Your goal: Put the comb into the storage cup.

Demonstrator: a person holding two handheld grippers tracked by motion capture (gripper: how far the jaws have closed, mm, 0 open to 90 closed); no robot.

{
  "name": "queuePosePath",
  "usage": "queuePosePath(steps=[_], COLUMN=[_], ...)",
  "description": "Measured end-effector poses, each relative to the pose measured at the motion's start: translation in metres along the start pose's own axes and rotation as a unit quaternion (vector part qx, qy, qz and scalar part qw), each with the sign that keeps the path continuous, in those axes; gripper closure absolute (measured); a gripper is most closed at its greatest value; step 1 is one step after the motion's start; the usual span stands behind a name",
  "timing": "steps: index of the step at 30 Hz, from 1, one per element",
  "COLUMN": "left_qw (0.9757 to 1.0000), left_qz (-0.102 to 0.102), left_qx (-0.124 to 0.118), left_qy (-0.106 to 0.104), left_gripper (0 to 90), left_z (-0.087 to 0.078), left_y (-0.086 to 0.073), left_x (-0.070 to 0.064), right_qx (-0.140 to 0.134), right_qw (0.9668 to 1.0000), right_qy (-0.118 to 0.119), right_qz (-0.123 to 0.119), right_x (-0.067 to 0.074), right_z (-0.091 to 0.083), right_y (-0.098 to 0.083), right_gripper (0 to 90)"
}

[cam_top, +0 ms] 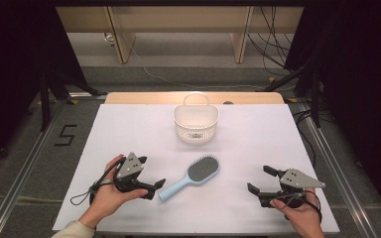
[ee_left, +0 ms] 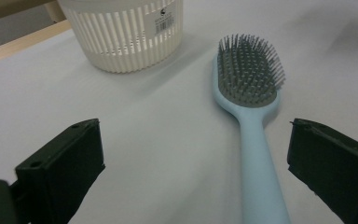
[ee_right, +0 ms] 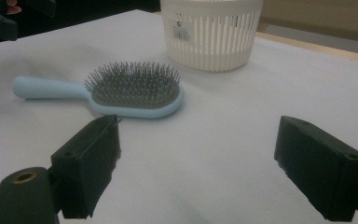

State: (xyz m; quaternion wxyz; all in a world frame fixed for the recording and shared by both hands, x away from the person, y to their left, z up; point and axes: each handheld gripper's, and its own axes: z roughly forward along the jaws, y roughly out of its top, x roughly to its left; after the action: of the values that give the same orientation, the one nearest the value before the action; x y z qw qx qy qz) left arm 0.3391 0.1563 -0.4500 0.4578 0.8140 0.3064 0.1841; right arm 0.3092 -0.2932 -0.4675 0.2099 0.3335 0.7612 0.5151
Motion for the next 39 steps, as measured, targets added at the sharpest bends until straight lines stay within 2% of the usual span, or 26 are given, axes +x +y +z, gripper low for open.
queuePosePath(steps=[2, 6, 14, 15, 18, 19, 23, 24, 26, 30, 33, 39], left_qw=[0.9999, 0.9995, 0.9981, 0.9966, 0.9955, 0.9939, 0.9920, 0.9893, 0.9868, 0.9830, 0.9791, 0.9736], left_qz=[0.009, 0.013, 0.024, 0.027, 0.029, 0.031, 0.035, 0.042, 0.046, 0.055, 0.061, 0.071], left_qx=[0.009, 0.017, 0.048, 0.069, 0.082, 0.099, 0.115, 0.135, 0.151, 0.171, 0.188, 0.211], left_qy=[-0.006, -0.023, -0.030, -0.038, -0.038, -0.037, -0.039, -0.039, -0.038, -0.039, -0.045, -0.052], left_gripper=[3.8, 4.1, 6.7, 6.9, 7.6, 7.8, 8.7, 8.9, 9.7, 11.5, 12.7, 14.7], left_z=[0.006, 0.015, 0.028, 0.034, 0.038, 0.042, 0.048, 0.053, 0.056, 0.062, 0.067, 0.075], left_y=[0.005, 0.009, 0.017, 0.020, 0.022, 0.024, 0.028, 0.032, 0.035, 0.041, 0.046, 0.053], left_x=[-0.004, -0.011, -0.019, -0.021, -0.022, -0.023, -0.025, -0.026, -0.026, -0.028, -0.028, -0.032], right_qx=[0.001, 0.001, 0.003, 0.003, 0.005, 0.006, 0.006, 0.007, 0.006, 0.008, 0.007, 0.009], right_qw=[1.0000, 1.0000, 1.0000, 1.0000, 1.0000, 1.0000, 1.0000, 1.0000, 1.0000, 0.9999, 0.9999, 0.9999], right_qy=[0.000, 0.002, 0.003, 0.003, 0.004, 0.005, 0.006, 0.006, 0.006, 0.006, 0.006, 0.007], right_qz=[0.001, 0.001, 0.000, 0.000, 0.000, 0.002, 0.002, 0.002, 0.003, 0.003, 0.004, 0.002], right_x=[0.000, 0.000, 0.000, 0.000, 0.000, 0.000, 0.000, 0.000, 0.000, 0.000, 0.000, 0.000], right_z=[0.000, 0.000, 0.001, 0.001, 0.001, 0.001, 0.001, 0.001, 0.002, 0.001, 0.002, 0.002], right_y=[0.000, 0.000, -0.001, -0.001, -0.001, -0.001, -0.001, -0.001, -0.001, -0.001, -0.001, -0.002], right_gripper=[15.0, 15.0, 15.0, 15.0, 15.0, 15.0, 15.1, 15.0, 15.0, 15.0, 15.1, 15.1])
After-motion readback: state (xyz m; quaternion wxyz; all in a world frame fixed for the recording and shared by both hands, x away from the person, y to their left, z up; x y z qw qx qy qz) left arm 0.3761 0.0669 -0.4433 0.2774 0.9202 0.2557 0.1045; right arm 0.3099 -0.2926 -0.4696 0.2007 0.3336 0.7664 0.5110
